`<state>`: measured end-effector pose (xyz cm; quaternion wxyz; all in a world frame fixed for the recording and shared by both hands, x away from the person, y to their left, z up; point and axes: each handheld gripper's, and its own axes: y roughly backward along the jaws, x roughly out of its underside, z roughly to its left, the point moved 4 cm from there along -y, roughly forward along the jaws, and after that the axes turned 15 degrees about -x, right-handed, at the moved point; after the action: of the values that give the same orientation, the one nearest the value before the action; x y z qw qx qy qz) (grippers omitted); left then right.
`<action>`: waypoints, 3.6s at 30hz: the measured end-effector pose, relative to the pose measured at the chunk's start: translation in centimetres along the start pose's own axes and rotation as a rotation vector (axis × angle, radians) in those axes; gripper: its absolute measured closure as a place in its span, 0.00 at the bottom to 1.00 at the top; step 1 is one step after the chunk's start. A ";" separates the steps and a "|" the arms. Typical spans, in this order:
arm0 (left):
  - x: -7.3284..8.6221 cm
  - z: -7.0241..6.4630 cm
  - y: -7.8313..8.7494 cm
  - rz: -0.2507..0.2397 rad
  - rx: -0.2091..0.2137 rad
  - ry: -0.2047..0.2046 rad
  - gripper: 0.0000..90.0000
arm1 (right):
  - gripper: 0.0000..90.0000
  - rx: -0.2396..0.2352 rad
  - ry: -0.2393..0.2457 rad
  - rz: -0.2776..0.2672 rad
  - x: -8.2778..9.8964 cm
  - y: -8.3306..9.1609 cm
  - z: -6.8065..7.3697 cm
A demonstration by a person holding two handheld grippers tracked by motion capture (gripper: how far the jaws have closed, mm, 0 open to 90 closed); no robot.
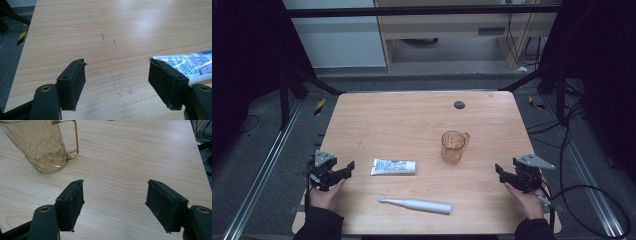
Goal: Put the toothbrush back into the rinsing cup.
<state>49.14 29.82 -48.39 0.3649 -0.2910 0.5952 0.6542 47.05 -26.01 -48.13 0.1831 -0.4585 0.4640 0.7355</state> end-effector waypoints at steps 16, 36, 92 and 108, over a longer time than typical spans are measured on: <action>0.3 -0.9 -0.3 0.005 0.025 -0.039 0.47 | 0.41 -0.181 0.087 0.005 -2.3 -0.1 4.7; 0.5 -1.5 -0.6 0.025 0.031 -0.094 0.51 | 0.49 -0.405 0.230 0.145 -3.4 -3.1 11.8; 0.4 -1.8 -0.9 0.073 0.043 -0.139 0.40 | 0.60 -0.640 0.404 0.440 -4.6 -9.4 21.8; 0.4 -1.8 -1.0 0.077 0.048 -0.142 0.40 | 0.63 -0.660 0.458 0.546 -4.4 -10.3 23.4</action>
<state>49.64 28.09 -49.49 0.3874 -0.2118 0.5940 0.6724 44.63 -0.22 -46.27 -0.2785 -0.5037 0.3373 0.7449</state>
